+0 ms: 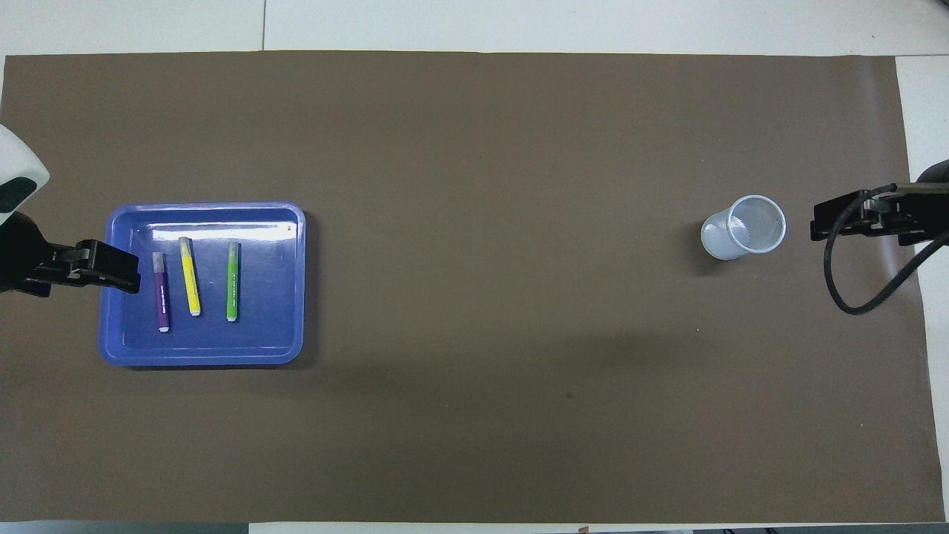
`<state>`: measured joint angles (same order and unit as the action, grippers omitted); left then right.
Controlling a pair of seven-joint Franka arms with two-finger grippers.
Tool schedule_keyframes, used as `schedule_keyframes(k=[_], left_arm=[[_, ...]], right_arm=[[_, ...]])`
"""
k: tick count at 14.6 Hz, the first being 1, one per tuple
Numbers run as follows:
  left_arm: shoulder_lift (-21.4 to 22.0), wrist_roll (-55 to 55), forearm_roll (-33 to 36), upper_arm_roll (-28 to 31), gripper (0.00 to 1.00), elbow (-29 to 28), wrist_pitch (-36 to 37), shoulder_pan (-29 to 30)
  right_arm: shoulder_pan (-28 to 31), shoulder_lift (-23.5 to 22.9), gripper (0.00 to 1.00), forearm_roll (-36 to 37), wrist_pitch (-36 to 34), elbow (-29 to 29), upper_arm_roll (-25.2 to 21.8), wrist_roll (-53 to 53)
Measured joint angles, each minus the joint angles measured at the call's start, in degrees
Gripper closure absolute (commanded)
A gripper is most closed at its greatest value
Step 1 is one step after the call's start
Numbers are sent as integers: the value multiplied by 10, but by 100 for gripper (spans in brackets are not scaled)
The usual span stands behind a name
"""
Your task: Right arm passes pens to left for tray arrangement
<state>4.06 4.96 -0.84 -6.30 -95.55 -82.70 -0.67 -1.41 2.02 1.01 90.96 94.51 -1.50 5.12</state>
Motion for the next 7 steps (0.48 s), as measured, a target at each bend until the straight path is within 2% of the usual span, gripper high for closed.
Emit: schedule_keyframes(k=[7], left_arm=[[0, 1, 0, 0, 0, 31, 1, -7]], right_arm=[[0, -2, 0, 0, 0, 0, 0, 0]])
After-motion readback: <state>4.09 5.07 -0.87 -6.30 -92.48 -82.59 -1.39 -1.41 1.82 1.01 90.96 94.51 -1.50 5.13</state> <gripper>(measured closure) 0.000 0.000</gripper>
